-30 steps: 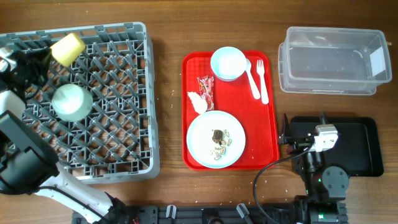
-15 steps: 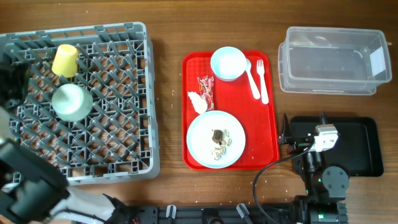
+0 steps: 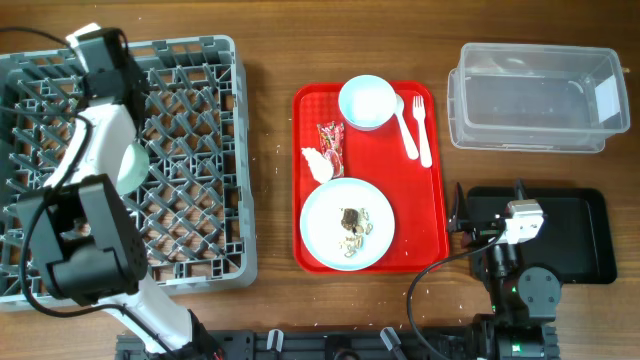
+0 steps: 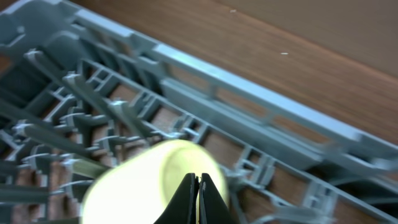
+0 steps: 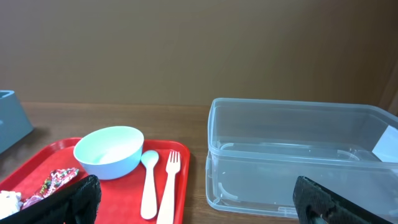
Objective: Sort waste into correct bins and load items into the dishwasher rack
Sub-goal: 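Carry the yellow cup to the rack's back corner and release, then reach the left gripper to the light-blue saucer and grasp it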
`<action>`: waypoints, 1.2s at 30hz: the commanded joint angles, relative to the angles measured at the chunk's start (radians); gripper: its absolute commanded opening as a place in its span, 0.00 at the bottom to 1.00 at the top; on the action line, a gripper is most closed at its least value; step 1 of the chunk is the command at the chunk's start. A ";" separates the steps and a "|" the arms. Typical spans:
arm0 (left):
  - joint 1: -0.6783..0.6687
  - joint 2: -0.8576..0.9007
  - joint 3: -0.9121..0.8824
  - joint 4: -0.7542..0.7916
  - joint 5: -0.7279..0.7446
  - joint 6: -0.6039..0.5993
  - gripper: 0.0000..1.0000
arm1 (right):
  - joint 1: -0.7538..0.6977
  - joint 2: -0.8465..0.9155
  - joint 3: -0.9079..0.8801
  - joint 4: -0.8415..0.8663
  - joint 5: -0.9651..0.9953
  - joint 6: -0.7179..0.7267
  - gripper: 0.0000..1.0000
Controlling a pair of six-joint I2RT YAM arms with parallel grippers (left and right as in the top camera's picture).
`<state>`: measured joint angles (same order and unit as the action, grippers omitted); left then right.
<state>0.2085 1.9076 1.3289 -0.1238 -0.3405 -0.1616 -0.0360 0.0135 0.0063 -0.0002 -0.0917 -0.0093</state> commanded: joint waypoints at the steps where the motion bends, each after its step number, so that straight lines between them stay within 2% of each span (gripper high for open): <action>1: 0.065 0.006 -0.001 -0.015 0.002 0.022 0.04 | -0.001 -0.006 -0.001 0.003 0.010 -0.010 1.00; 6: 0.157 0.001 -0.001 -0.096 -0.048 -0.084 0.04 | -0.001 -0.006 -0.001 0.003 0.010 -0.010 1.00; 10: 0.168 -0.153 -0.001 -0.137 -0.047 -0.197 0.04 | -0.001 -0.006 -0.001 0.003 0.010 -0.010 1.00; 11: 0.154 -0.227 -0.001 -0.140 0.012 -0.241 0.12 | -0.001 -0.006 -0.001 0.003 0.010 -0.010 1.00; 12: 0.141 -0.274 -0.001 -0.140 0.070 -0.265 0.30 | -0.001 -0.006 -0.001 0.003 0.010 -0.010 1.00; 14: 0.099 -0.373 -0.001 -0.140 0.256 -0.307 0.40 | -0.001 -0.006 -0.001 0.003 0.010 -0.010 1.00; 15: 0.072 -0.404 -0.001 -0.151 0.389 -0.318 0.58 | -0.001 -0.006 -0.001 0.003 0.010 -0.010 1.00; 17: -0.010 -0.413 -0.001 -0.182 0.644 -0.318 0.64 | -0.001 -0.006 -0.001 0.003 0.010 -0.010 1.00; 19: -0.117 -0.384 -0.001 -0.209 0.708 -0.313 0.61 | -0.001 -0.006 -0.001 0.003 0.010 -0.010 1.00; 20: -0.217 -0.349 -0.001 -0.208 0.707 -0.245 0.60 | -0.001 -0.006 -0.001 0.003 0.010 -0.010 1.00; 21: -0.328 -0.306 -0.001 -0.200 0.707 -0.108 0.59 | -0.001 -0.006 -0.001 0.003 0.010 -0.010 1.00; 22: -0.501 -0.230 -0.001 -0.190 0.692 0.118 0.64 | -0.001 -0.006 -0.001 0.003 0.010 -0.010 1.00; 24: -0.657 -0.156 -0.001 -0.134 0.539 0.214 0.62 | -0.001 -0.006 -0.001 0.003 0.010 -0.010 1.00; 27: -0.835 -0.050 -0.001 -0.037 0.406 0.396 0.62 | -0.001 -0.006 -0.001 0.003 0.010 -0.010 1.00; 29: -0.901 0.007 -0.001 0.024 0.330 0.415 0.61 | -0.001 -0.006 -0.001 0.003 0.010 -0.010 1.00; 36: -0.918 0.166 -0.001 0.166 0.350 0.421 0.59 | -0.001 -0.006 -0.001 0.003 0.010 -0.010 1.00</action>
<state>-0.7158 2.0109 1.3270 0.0071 0.0231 0.2348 -0.0360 0.0135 0.0063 -0.0002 -0.0914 -0.0093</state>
